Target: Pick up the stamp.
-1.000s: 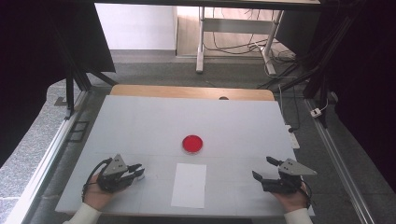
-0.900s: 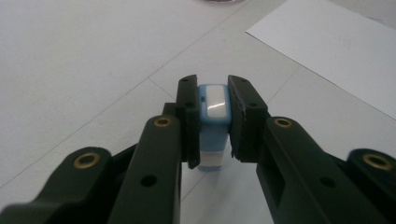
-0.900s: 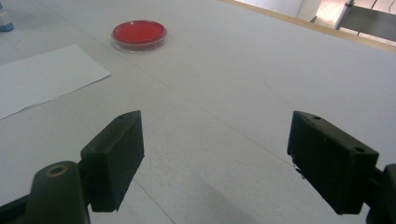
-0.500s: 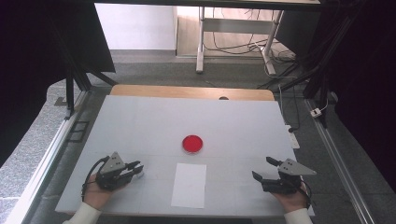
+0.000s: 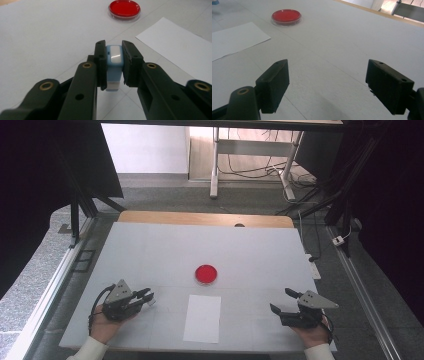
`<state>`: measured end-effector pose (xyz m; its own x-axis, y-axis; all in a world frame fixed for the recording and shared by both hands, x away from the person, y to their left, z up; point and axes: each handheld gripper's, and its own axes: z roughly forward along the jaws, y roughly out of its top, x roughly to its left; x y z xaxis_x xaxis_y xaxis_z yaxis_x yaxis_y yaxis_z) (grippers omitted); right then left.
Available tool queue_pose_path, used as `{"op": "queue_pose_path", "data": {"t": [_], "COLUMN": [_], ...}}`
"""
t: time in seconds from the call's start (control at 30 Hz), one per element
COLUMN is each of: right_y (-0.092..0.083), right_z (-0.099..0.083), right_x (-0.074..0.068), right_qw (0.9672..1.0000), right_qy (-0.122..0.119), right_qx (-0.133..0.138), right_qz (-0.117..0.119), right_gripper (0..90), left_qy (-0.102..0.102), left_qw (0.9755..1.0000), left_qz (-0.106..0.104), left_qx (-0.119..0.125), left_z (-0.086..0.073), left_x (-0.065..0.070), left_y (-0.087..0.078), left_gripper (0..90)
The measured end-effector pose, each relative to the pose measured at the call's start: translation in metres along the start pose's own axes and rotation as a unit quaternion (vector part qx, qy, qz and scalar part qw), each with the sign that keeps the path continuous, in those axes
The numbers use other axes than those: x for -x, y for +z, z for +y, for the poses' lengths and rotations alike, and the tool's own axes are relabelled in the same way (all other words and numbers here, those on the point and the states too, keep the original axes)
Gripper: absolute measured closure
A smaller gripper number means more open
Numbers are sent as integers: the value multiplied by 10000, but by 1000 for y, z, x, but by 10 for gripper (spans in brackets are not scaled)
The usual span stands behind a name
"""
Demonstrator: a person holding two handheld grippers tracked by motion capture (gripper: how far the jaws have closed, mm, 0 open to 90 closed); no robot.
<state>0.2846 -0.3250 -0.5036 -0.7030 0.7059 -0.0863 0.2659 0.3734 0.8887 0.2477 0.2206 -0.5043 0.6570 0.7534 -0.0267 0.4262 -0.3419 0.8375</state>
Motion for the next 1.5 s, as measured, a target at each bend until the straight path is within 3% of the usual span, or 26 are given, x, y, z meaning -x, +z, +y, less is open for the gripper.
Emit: {"op": "queue_pose_path", "data": {"t": [1.03,1.5], "right_y": [-2,1], "right_z": [0,0], "right_x": [-3,-4], "right_qw": [10000,10000], "right_qy": [-37,-59], "right_qx": [33,-3], "right_qz": [-68,-50], "right_gripper": [186,187], "left_qy": [3,-17], "left_qw": [9995,9994], "left_qz": [-145,-257], "left_qx": [274,213], "left_z": [31,38], "left_x": [6,9], "left_y": [7,16], "left_gripper": [751,750]}}
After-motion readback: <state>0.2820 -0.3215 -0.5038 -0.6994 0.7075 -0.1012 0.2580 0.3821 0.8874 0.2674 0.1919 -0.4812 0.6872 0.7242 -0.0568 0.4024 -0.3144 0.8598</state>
